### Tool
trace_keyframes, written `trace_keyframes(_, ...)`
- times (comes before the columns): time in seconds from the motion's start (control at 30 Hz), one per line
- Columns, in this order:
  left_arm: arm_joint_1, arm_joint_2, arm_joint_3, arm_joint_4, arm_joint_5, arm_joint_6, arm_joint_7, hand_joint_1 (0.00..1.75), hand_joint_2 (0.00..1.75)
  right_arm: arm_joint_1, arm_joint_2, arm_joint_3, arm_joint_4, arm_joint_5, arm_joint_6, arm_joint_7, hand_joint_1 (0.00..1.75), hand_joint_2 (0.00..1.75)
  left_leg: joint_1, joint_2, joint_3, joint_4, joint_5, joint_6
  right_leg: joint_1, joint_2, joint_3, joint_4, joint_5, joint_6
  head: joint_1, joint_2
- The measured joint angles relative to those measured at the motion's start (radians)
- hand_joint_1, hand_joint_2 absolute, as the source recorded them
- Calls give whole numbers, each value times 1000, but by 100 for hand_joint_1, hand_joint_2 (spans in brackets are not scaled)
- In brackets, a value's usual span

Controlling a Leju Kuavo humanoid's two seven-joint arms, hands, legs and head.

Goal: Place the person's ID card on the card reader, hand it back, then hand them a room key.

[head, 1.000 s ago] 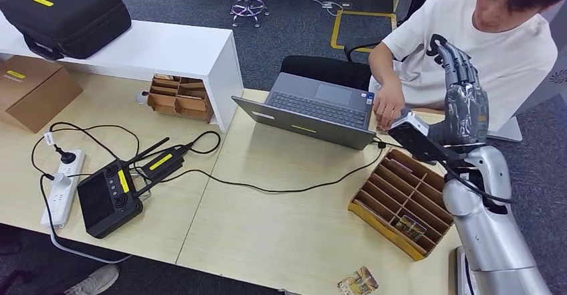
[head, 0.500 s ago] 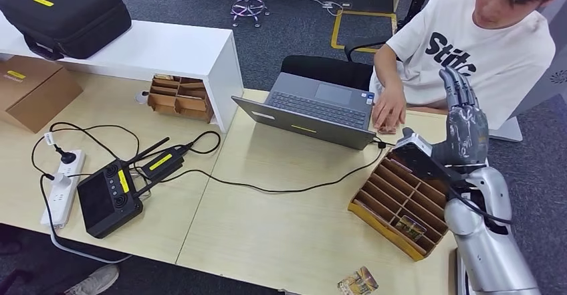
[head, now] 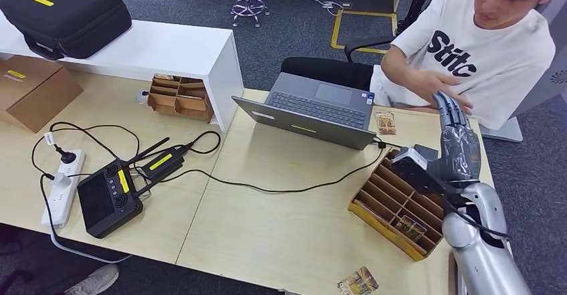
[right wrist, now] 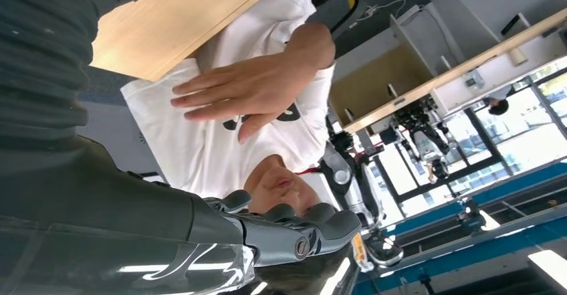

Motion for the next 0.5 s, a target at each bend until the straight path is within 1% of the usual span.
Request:
trace_keyframes(0.13,2,1,-8,0,0,1,0,0,175,3,-4,-15,17,-7,-11,0,0,175,0,0,0,0,0,0,0,0,0,0,0,0,0,0)
trace_keyframes(0.23,4,2,-13,0,0,4,0,0,175,4,-5,-39,28,-42,-28,2,0,175,0,0,0,0,0,0,0,0,0,0,0,0,0,0)
trace_keyframes(0.3,7,2,-16,0,0,8,0,0,175,5,-7,-73,36,-85,-41,2,0,175,0,0,0,0,0,0,0,0,0,0,0,0,0,0)
trace_keyframes(0.5,14,6,-34,0,1,19,0,0,175,6,-28,-232,92,-200,-48,-25,0,175,0,0,0,0,0,1,0,0,0,-1,0,0,0,0)
